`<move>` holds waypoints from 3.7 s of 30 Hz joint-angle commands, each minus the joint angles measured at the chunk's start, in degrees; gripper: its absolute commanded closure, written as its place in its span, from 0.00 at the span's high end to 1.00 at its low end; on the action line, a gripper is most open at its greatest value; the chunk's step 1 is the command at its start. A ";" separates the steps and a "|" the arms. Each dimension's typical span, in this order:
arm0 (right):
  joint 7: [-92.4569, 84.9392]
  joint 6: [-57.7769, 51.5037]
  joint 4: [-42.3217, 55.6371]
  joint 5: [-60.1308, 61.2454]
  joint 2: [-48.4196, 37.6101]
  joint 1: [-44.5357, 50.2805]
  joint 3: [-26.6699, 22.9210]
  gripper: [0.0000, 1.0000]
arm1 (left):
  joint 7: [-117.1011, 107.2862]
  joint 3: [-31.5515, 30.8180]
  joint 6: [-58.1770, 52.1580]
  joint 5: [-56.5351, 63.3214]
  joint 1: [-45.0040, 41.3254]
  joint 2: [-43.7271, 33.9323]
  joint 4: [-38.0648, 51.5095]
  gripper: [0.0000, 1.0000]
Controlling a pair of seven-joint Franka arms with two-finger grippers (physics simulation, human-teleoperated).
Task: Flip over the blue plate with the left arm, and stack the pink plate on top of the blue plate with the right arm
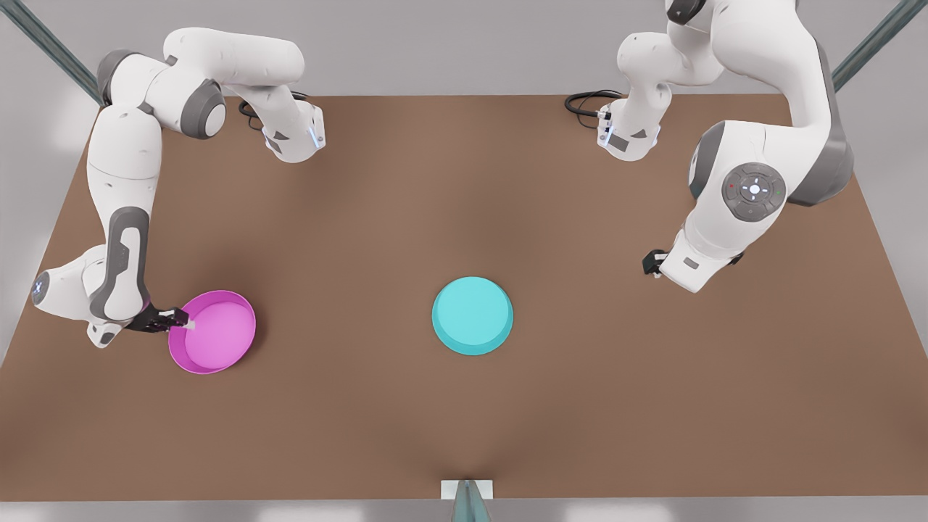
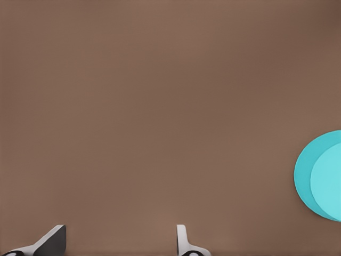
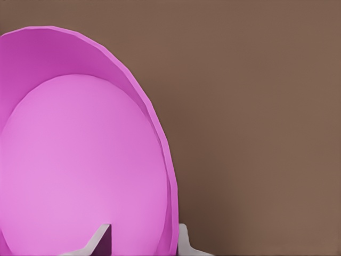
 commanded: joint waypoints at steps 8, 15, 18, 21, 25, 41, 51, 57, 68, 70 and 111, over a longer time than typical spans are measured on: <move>-0.18 0.00 -0.17 0.00 0.09 0.00 -0.09 0.48 | 0.09 0.00 0.18 0.01 0.09 0.00 -0.09 1.00; -0.09 -0.09 -0.17 0.00 0.44 0.00 -0.09 0.42 | 0.17 0.09 0.26 0.01 0.09 0.00 -0.09 1.00; -0.27 -0.09 -0.09 0.00 0.44 0.00 -0.09 0.28 | 0.18 0.09 0.26 0.01 0.09 0.00 -0.09 1.00; -0.62 0.00 -0.17 0.00 0.44 0.00 -0.09 0.21 | 0.18 0.09 0.26 0.01 0.09 0.00 -0.09 1.00; -0.88 -0.09 -0.17 -0.08 0.44 0.00 -0.09 0.21 | 0.18 0.09 0.26 0.01 0.09 0.00 -0.09 1.00; 6.76 -8.44 -0.44 0.36 -4.04 0.70 2.46 0.21 | 1.14 0.70 0.26 -0.07 0.26 -0.53 0.00 1.00; 19.33 -8.88 -3.43 0.44 -12.04 15.73 6.59 0.21 | 1.14 0.79 0.88 -0.07 0.79 -0.09 0.00 1.00; 29.34 -2.64 -3.78 1.76 -12.92 22.85 10.37 0.21 | 1.14 0.79 1.14 -0.07 0.88 0.00 0.00 1.00; 47.98 11.78 -4.22 4.57 -12.92 35.16 16.70 0.21 | 1.14 2.99 0.88 -0.69 0.97 0.00 0.00 1.00; 48.33 13.62 -5.10 5.01 -13.00 37.00 16.70 0.21 | 1.23 3.08 0.88 -0.69 0.97 -0.09 0.00 1.00; 54.57 -26.45 10.90 -43.33 -34.36 3.25 18.81 1.00 | 3.87 1.32 1.32 -6.84 0.09 0.87 1.14 1.00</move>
